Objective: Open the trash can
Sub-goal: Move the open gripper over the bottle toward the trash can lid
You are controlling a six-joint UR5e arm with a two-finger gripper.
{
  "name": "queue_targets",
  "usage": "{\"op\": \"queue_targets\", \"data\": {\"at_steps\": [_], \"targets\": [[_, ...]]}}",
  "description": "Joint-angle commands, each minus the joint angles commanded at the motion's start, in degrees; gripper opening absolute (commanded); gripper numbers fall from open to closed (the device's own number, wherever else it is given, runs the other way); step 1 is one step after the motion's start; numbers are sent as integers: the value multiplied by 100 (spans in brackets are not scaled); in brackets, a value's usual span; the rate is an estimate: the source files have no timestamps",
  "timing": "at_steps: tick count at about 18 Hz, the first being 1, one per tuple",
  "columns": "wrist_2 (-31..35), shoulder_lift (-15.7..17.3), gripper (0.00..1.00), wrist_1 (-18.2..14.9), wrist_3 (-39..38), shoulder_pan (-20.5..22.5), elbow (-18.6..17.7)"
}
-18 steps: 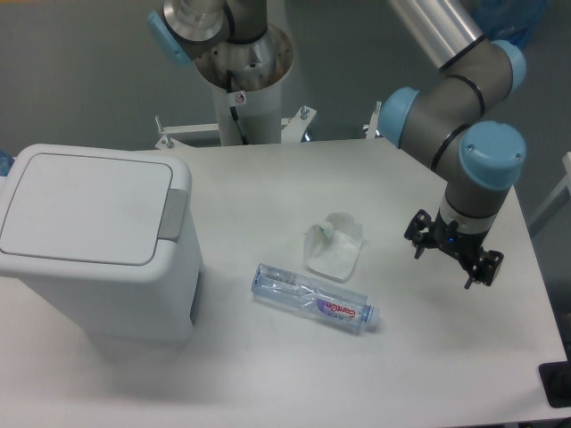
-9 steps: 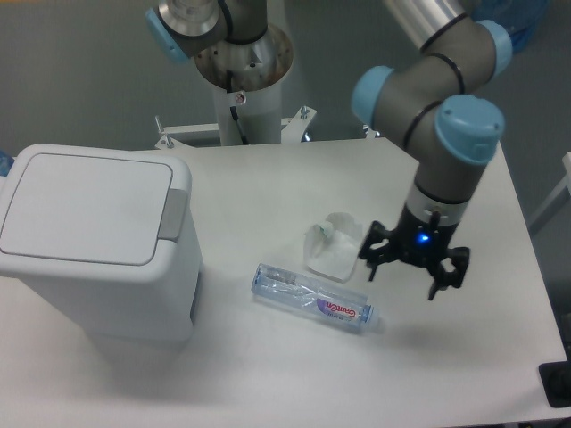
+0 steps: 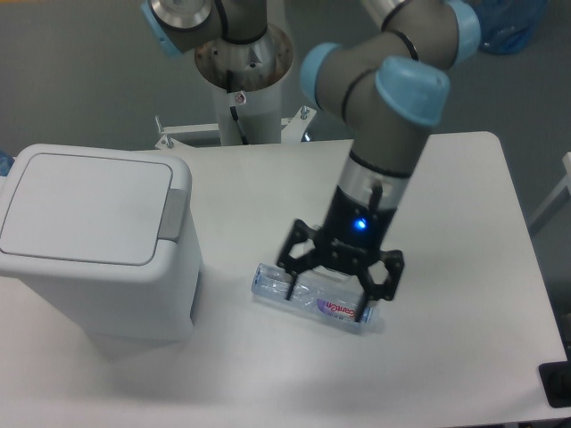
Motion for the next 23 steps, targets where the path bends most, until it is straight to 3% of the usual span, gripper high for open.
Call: {"op": "queue_targets", "data": {"at_steps": [6, 8, 11, 18, 23], "targets": [[-301, 132, 100, 96, -114, -386, -202], [-292, 158, 100, 114, -62, -553, -429], [-292, 552, 100, 158, 78, -650, -1009], [-239, 1345, 100, 193, 245, -563, -1853], [-239, 1328, 100, 237, 474, -396, -1863]]}}
